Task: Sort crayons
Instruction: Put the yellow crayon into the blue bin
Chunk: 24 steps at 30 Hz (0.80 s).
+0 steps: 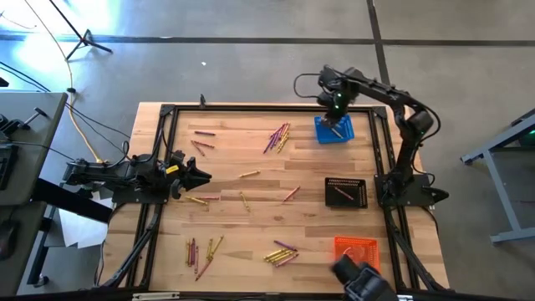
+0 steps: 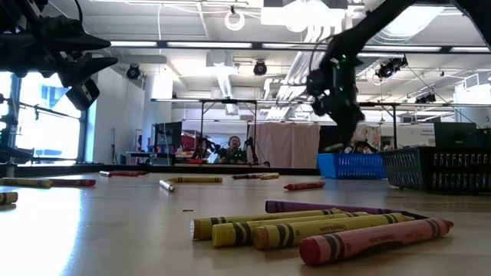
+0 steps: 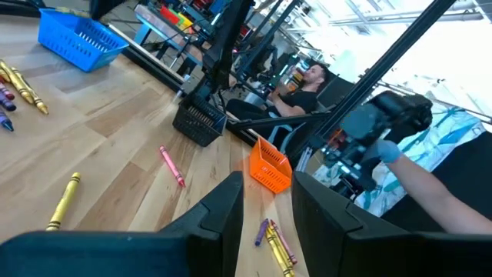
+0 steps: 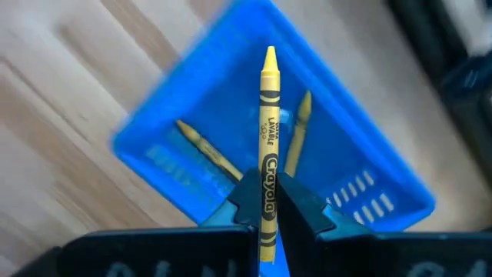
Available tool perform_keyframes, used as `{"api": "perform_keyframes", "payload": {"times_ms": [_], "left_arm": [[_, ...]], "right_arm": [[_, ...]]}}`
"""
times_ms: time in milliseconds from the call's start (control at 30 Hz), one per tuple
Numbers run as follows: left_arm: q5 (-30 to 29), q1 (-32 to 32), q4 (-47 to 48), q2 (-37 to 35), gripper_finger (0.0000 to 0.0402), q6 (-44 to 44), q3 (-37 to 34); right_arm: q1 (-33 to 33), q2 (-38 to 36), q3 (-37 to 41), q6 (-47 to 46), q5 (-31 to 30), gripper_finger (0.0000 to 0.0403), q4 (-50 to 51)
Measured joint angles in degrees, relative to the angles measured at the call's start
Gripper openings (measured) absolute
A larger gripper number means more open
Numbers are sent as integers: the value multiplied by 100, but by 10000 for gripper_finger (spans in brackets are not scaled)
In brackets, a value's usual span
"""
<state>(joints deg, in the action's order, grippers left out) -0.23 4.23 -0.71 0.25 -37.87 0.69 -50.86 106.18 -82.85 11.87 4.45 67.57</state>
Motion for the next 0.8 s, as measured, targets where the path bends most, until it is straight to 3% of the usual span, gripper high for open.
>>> {"api": "perform_keyframes", "payload": {"times_ms": [233, 633, 800], "left_arm": [[0, -2, 2, 2, 99, 0, 2], [1, -2, 2, 1, 99, 0, 1], [0, -2, 0, 0, 99, 0, 1]], "right_arm": [[-85, -23, 595, 85, 4, 17, -249], [-36, -25, 612, 36, 2, 77, -345], [219, -25, 445, -288, 3, 75, -126]]}}
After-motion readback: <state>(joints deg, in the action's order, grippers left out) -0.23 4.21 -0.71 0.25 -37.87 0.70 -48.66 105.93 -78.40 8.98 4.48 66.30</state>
